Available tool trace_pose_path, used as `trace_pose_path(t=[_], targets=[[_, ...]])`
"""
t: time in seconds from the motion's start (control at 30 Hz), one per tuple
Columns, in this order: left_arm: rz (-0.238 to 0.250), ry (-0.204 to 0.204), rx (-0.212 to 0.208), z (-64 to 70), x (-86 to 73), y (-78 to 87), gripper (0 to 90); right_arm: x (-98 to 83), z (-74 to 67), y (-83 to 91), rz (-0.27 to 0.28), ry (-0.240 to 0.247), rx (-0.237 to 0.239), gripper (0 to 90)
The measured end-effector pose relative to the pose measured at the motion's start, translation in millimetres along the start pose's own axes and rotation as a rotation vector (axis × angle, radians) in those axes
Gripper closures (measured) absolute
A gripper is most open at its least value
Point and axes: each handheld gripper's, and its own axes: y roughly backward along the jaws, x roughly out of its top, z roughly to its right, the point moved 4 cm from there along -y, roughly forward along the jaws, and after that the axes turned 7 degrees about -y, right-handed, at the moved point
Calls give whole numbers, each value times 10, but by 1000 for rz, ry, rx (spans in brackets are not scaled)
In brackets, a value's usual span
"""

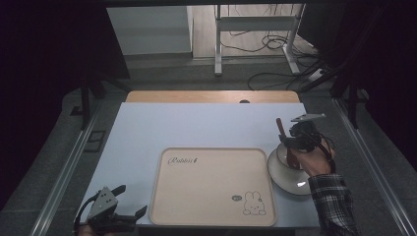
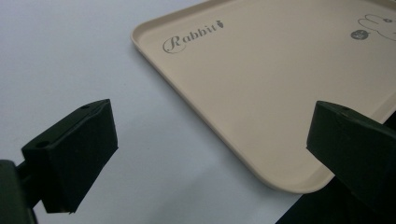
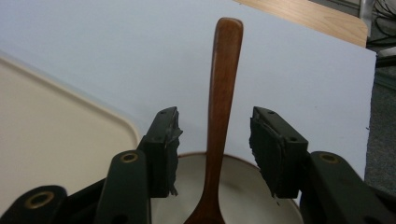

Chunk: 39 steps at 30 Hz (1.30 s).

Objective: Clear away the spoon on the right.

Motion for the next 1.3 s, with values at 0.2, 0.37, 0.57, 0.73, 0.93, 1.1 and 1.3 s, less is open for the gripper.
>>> trace_pose_path(t=[0.2, 0.37, 0.57, 0.73, 0.93, 1.1, 1.3], targets=[[2, 1, 0, -2, -1, 2, 15, 105, -2, -107, -8, 10, -26, 562], [2, 1, -1, -3, -1, 3, 14, 171, 11, -205, -20, -4, -52, 579], [3, 2, -2, -3, -1, 2, 14, 210, -5, -299, -47, -7, -77, 617], [4, 5, -4, -6, -2, 3, 14, 216, -15, -374, -85, -5, -89, 743], [3, 5, -5, -6, -3, 2, 15, 246, -65, -330, -92, -4, -63, 762], [-1, 1, -5, -5, -2, 0, 15, 310, -84, -231, -82, -7, -24, 764], [0, 2, -5, -4, -1, 0, 14, 394, -87, -105, -77, 11, -10, 764]])
